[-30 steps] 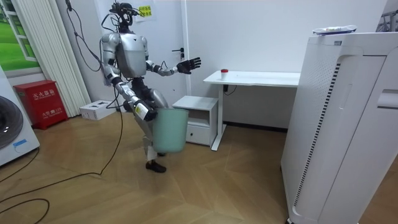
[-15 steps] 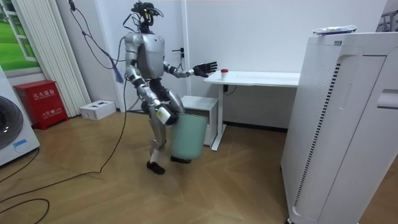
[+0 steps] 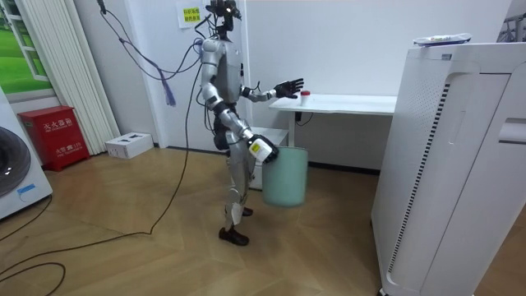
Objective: Pick garbage
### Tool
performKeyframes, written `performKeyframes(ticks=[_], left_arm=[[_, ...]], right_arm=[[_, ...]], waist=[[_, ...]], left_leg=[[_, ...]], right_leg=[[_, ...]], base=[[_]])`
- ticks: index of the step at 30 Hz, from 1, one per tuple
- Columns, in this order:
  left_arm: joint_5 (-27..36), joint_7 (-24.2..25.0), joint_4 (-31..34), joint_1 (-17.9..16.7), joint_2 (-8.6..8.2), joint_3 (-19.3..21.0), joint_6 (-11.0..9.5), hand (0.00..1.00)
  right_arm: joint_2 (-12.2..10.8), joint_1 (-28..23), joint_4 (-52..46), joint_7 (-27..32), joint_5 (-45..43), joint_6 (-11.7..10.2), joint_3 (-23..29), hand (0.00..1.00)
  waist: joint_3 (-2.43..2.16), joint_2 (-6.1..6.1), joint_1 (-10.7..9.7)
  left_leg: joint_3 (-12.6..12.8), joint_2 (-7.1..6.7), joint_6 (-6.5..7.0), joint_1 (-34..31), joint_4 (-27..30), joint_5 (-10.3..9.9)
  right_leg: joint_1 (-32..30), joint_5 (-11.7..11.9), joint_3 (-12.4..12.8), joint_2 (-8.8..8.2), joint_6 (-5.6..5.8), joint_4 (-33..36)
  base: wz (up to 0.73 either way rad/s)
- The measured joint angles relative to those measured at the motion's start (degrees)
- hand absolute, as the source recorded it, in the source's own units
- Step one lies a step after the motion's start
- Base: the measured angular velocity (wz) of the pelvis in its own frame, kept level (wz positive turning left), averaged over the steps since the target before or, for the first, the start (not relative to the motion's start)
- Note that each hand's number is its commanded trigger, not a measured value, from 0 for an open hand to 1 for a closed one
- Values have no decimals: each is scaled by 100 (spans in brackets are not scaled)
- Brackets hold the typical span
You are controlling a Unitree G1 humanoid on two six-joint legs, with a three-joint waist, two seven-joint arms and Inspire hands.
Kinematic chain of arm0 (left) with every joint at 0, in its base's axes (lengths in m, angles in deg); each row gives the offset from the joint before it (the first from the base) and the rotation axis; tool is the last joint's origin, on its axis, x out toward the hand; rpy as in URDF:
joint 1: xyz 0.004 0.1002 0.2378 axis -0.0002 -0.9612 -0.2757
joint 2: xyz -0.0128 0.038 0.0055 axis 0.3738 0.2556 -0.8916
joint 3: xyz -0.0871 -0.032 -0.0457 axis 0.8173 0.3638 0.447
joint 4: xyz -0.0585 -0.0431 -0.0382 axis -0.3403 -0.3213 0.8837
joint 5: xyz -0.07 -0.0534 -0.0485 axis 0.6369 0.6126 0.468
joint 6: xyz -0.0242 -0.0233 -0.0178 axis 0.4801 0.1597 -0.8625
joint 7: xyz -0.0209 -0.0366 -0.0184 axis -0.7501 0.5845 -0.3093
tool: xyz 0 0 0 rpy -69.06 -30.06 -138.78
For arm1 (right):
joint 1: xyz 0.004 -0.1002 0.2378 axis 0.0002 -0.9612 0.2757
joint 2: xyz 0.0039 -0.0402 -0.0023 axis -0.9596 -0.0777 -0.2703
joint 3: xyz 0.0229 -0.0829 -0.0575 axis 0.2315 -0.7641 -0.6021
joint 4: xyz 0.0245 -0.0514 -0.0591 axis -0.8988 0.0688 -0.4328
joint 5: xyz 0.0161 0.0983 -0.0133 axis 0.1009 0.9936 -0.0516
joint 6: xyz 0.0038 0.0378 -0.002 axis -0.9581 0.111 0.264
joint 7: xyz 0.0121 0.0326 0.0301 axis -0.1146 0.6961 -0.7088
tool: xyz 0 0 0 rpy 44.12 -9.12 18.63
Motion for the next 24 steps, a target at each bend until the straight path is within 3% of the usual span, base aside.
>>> performKeyframes(ticks=[3, 5, 13, 18, 22, 23, 24], left_arm=[[-26, 8, 67, -20, 3, 3, 3, 0], [-167, 7, 166, -76, 5, 31, 7, 0], [-509, 5, 425, -244, 23, 66, 26, 0], [-639, -20, 546, -315, 93, 90, 34, 0], [-712, -19, 610, -339, 129, 91, 34, 0], [-746, -19, 634, -346, 130, 91, 34, 0], [-810, -15, 630, -349, 132, 105, 33, 0]], right_arm=[[19, -5, -61, -40, 13, 0, 7, 100], [18, -5, -216, -46, 11, -1, 7, 100], [11, 47, -286, -104, -120, -28, -16, 100], [11, -28, -282, -160, -480, -31, -25, 100], [25, -74, -283, -199, -508, -68, -19, 100], [27, -86, -282, -207, -511, -83, -19, 100], [20, -106, -287, -219, -563, -95, -21, 100]], waist=[[-3, -2, 151], [-2, -3, 266], [5, -60, 463], [5, -92, 472], [2, -94, 462], [8, -80, 465], [26, -28, 466]], left_leg=[[144, 150, -83, 199, -301, 51], [109, 167, -113, 288, -442, 68], [-105, 152, -146, 642, -840, 92], [-331, 153, -147, 977, -1099, 98], [-373, 160, -157, 1090, -1160, 107], [-517, 164, -152, 1162, -1211, 117], [-1004, 188, -150, 1276, -1272, 129]], right_leg=[[298, 14, -3, 139, -23, -357], [374, 15, -31, 187, -25, -479], [762, 17, -125, 223, -28, -844], [986, 17, -213, 234, -28, -850], [1014, 17, -211, 240, -28, -804], [958, 10, -222, 242, -39, -663], [756, -153, -207, 299, -118, -376]], base=[[32], [5], [11], [9], [-4], [-23], [-32]])
